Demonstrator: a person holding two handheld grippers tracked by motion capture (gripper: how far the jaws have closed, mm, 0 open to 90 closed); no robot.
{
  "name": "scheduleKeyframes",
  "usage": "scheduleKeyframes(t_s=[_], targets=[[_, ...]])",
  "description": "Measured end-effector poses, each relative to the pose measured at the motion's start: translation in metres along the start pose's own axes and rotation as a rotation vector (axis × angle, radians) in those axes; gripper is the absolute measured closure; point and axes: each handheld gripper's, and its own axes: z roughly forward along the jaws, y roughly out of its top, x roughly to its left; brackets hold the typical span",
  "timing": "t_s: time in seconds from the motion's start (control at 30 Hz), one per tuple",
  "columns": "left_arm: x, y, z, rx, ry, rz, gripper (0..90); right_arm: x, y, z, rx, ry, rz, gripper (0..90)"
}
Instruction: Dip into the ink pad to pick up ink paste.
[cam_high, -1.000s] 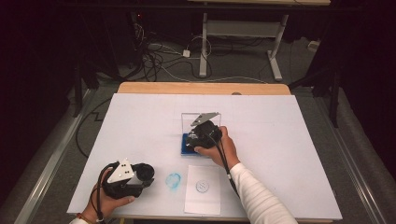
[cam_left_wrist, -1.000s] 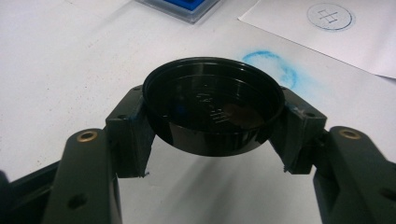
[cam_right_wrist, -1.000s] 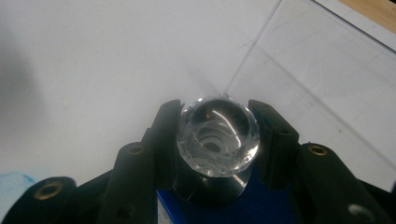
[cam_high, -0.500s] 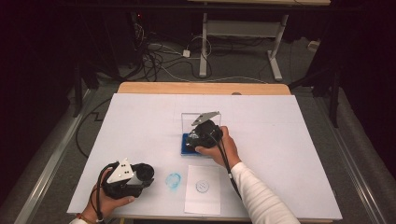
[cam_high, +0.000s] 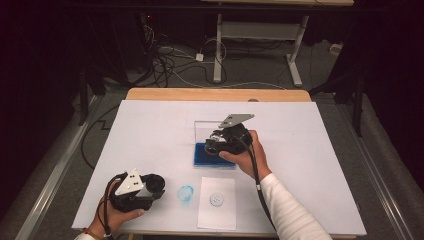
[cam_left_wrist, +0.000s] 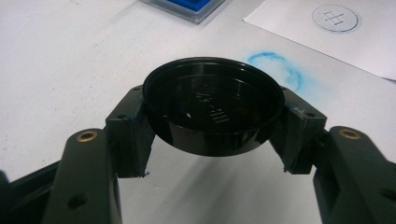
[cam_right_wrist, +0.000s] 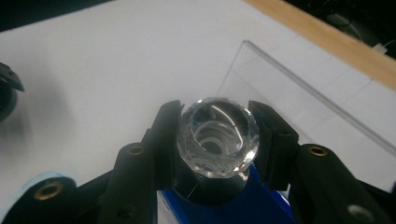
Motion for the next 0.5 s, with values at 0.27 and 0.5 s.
scheduleKeyframes(t_s=[0.27, 0.5], targets=[[-0.001, 0.001, 0.001, 0.003, 0.007, 0.002, 36.5, 0.006, -0.01, -0.033, -0.062, -0.007, -0.022, 57.6], [-0.001, 0.001, 0.001, 0.005, 0.007, 0.003, 36.5, 0.011, -0.019, -0.052, -0.117, 0.011, -0.027, 57.5]])
